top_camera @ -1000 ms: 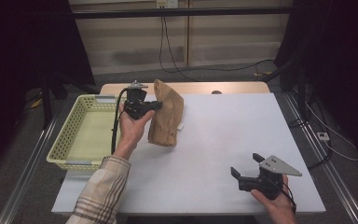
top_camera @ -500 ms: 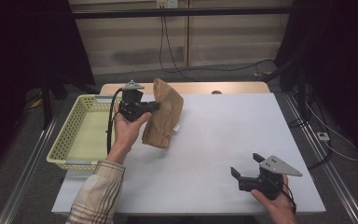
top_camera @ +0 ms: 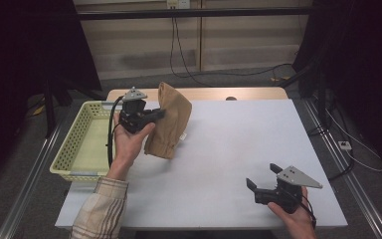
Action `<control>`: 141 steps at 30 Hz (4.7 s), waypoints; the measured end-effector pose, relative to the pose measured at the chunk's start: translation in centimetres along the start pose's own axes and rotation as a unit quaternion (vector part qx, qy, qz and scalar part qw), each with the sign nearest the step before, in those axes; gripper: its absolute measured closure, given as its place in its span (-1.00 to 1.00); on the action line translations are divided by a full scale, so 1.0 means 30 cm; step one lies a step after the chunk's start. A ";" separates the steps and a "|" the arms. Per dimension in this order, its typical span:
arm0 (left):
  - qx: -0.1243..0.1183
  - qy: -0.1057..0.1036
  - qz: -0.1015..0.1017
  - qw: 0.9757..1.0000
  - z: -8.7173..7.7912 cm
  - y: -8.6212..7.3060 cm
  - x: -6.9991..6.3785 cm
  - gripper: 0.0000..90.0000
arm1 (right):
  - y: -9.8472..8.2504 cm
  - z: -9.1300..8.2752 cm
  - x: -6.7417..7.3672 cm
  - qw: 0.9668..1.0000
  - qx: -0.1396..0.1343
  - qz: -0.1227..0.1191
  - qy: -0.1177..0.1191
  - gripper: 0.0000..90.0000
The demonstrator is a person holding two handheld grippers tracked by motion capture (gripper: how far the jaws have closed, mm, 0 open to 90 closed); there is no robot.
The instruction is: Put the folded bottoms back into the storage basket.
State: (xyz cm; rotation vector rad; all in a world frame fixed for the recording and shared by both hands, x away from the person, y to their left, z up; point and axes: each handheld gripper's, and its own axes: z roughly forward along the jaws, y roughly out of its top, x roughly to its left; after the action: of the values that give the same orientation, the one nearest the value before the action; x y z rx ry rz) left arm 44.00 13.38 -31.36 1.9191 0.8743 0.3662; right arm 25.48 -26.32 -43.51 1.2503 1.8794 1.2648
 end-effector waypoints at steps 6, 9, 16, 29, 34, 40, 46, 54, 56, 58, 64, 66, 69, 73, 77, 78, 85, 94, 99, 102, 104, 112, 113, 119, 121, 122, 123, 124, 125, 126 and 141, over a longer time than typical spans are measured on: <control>-0.006 -0.003 0.004 1.000 -0.033 -0.001 0.001 0.92 | 0.000 0.000 0.002 1.000 0.000 0.000 0.001 -0.90; -0.006 -0.004 0.008 1.000 -0.046 0.001 0.002 0.92 | 0.000 0.000 0.002 1.000 0.000 0.000 0.001 -0.90; -0.011 -0.004 0.011 1.000 -0.075 0.007 0.005 0.92 | 0.000 -0.003 0.001 1.000 -0.002 0.002 -0.002 -0.90; -0.029 0.001 0.016 0.999 -0.134 0.025 -0.003 0.92 | 0.000 -0.004 0.003 1.000 -0.003 -0.001 0.000 -0.90; -0.043 0.004 0.012 0.999 -0.172 0.033 -0.005 0.92 | 0.000 -0.006 0.003 1.000 -0.004 -0.001 0.000 -0.90; -0.067 0.010 0.007 0.998 -0.225 0.041 0.001 0.92 | 0.001 -0.007 0.007 1.000 -0.007 -0.002 0.000 -0.90; -0.072 0.019 -0.003 0.997 -0.256 0.047 0.013 0.92 | 0.002 -0.007 0.006 1.000 -0.009 -0.003 0.000 -0.90; -0.068 0.037 0.013 0.997 -0.301 0.054 0.009 0.92 | 0.002 -0.007 0.009 1.000 -0.008 -0.003 0.002 -0.90; -0.069 0.038 0.014 0.997 -0.314 0.049 0.014 0.92 | 0.002 -0.007 0.008 1.000 -0.008 -0.002 0.000 -0.90; -0.073 0.037 0.012 0.997 -0.321 0.044 0.021 0.92 | 0.002 -0.005 0.006 1.000 -0.007 -0.002 0.000 -0.90; -0.080 0.041 0.009 0.996 -0.341 0.045 0.031 0.92 | 0.002 -0.007 0.009 1.000 -0.008 -0.003 0.000 -0.90; -0.084 0.043 0.010 0.995 -0.352 0.047 0.033 0.92 | 0.002 -0.007 0.008 1.000 -0.008 -0.002 -0.001 -0.90; -0.088 0.044 0.014 0.995 -0.367 0.048 0.034 0.92 | 0.002 -0.008 0.008 1.000 -0.008 -0.002 -0.001 -0.90; -0.086 0.049 0.016 0.995 -0.374 0.053 0.041 0.92 | 0.001 -0.006 0.009 1.000 -0.008 -0.003 -0.001 -0.90; -0.084 0.053 0.018 0.995 -0.388 0.055 0.046 0.92 | 0.002 -0.007 0.008 1.000 -0.007 -0.003 -0.002 -0.90; -0.086 0.054 0.019 0.995 -0.392 0.054 0.046 0.92 | 0.002 -0.007 0.007 1.000 -0.007 -0.002 -0.003 -0.90; -0.086 0.058 0.016 0.994 -0.404 0.042 0.060 0.92 | 0.002 -0.008 0.008 1.000 -0.007 -0.001 -0.002 -0.90; -0.090 0.070 0.013 0.993 -0.436 0.030 0.078 0.92 | 0.001 -0.009 0.008 1.000 -0.007 -0.001 -0.003 -0.90; -0.089 0.077 0.008 0.993 -0.450 0.021 0.091 0.92 | 0.001 -0.010 0.009 1.000 -0.008 -0.002 -0.001 -0.90; -0.090 0.080 0.006 0.993 -0.455 0.016 0.102 0.92 | 0.001 -0.009 0.009 1.000 -0.008 0.000 -0.001 -0.90; -0.092 0.081 0.002 0.992 -0.459 0.013 0.107 0.92 | 0.001 -0.008 0.010 1.000 -0.007 -0.001 -0.001 -0.90; -0.100 0.090 -0.011 0.991 -0.494 -0.003 0.134 0.92 | 0.001 -0.007 0.012 1.000 -0.007 -0.007 0.002 -0.90; -0.101 0.089 -0.012 0.991 -0.497 -0.006 0.138 0.92 | 0.001 -0.007 0.012 1.000 -0.007 -0.006 0.002 -0.90; -0.101 0.096 -0.018 0.990 -0.515 -0.015 0.155 0.93 | 0.001 -0.007 0.012 1.000 -0.006 -0.007 0.002 -0.90; -0.101 0.098 -0.020 0.990 -0.526 -0.018 0.163 0.92 | 0.001 -0.007 0.012 1.000 -0.007 -0.007 0.003 -0.90; -0.101 0.099 -0.021 0.990 -0.530 -0.020 0.166 0.92 | 0.001 -0.007 0.012 1.000 -0.007 -0.007 0.003 -0.90; -0.101 0.099 -0.021 0.990 -0.532 -0.022 0.169 0.92 | 0.001 -0.007 0.011 1.000 -0.007 -0.006 0.003 -0.90; -0.100 0.100 -0.023 0.990 -0.535 -0.024 0.173 0.92 | 0.001 -0.007 0.011 1.000 -0.007 -0.006 0.003 -0.90; -0.100 0.102 -0.025 0.989 -0.537 -0.027 0.176 0.92 | 0.001 -0.007 0.012 1.000 -0.007 -0.006 0.003 -0.90; -0.100 0.103 -0.027 0.989 -0.539 -0.029 0.180 0.92 | 0.001 -0.007 0.012 1.000 -0.007 -0.006 0.003 -0.90; -0.089 0.116 -0.048 0.988 -0.544 -0.062 0.235 0.92 | 0.002 -0.007 0.012 1.000 -0.007 -0.005 0.004 -0.90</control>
State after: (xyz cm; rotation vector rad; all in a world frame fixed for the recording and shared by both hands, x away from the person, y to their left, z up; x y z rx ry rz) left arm 38.68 29.47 -25.65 1.6851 1.0454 0.5991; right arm 25.18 -26.08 -43.36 1.2300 1.8763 1.2769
